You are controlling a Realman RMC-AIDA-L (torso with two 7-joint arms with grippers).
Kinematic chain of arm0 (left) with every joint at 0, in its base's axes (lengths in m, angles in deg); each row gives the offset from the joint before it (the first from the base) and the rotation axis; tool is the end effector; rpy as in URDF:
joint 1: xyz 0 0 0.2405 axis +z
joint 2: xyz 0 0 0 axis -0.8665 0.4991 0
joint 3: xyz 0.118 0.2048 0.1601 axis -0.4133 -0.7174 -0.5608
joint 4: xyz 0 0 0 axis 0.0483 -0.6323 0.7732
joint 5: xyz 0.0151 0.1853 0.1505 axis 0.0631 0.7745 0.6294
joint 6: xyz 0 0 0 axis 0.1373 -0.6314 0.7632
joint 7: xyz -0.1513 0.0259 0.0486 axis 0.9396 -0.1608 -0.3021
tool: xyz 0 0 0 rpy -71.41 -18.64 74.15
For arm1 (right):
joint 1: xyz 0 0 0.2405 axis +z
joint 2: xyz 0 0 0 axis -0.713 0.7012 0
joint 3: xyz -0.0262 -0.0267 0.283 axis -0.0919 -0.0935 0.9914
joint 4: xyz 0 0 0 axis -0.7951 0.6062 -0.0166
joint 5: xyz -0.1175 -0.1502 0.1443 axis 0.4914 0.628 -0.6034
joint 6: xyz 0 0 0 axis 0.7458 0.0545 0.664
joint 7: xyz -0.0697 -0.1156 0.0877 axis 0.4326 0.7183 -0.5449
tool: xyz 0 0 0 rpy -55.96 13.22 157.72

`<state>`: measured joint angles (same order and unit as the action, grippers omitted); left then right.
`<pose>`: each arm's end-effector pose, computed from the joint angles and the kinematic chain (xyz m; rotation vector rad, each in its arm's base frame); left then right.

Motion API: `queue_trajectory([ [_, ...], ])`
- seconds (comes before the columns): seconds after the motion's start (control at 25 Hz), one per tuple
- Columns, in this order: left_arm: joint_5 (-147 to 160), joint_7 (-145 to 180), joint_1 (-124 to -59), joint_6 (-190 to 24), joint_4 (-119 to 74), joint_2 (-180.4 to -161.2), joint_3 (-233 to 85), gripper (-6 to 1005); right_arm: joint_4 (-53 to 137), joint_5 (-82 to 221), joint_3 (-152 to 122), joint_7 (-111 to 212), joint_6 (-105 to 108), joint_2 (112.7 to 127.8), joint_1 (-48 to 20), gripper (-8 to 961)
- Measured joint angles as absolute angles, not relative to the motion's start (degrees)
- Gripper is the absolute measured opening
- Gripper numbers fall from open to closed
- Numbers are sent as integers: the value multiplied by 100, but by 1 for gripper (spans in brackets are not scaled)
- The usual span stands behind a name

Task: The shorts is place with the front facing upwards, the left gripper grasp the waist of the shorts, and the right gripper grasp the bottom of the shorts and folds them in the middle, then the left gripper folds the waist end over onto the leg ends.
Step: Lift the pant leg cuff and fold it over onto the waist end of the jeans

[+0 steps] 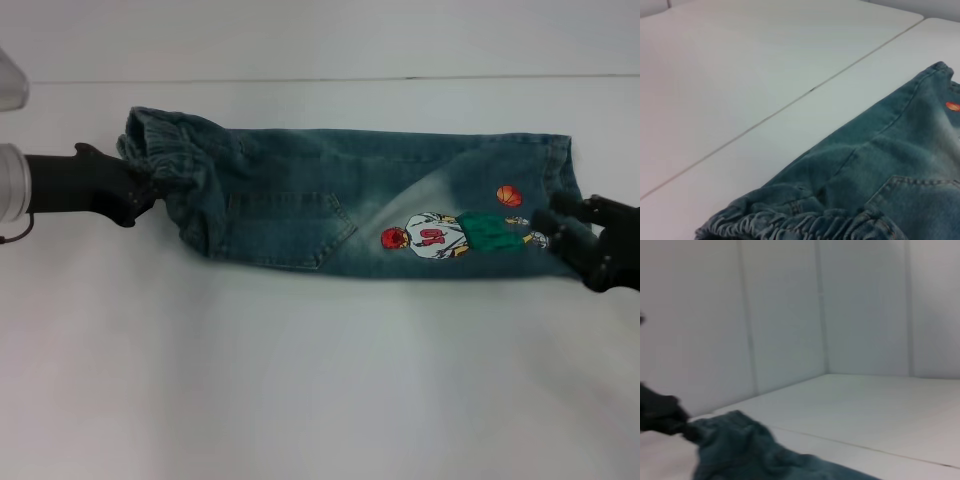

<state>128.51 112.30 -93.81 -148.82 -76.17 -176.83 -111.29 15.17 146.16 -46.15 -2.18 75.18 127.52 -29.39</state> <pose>-0.2936 0.4360 0.0111 -2.5298 -0.6070 -0.1344 0.3697 0.3201 -0.0153 -2.2318 0.5559 0.8230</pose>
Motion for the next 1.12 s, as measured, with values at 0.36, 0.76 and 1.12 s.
queue_trajectory([
  [0.36,12809,11808,-9754,-15355,-8040,-17724,-11202,53,2170,14481,-4442,447,6735,12768,-2341,156],
  [0.76,12804,12739,-10376,-15831,-8446,-17707,-11204,53,3924,13591,-4441,2464,5582,12810,-1156,-1],
  [1.12,12784,13275,-11046,-16109,-8586,-17776,-11202,52,5096,13195,-4026,3931,4865,12854,-476,-2],
])
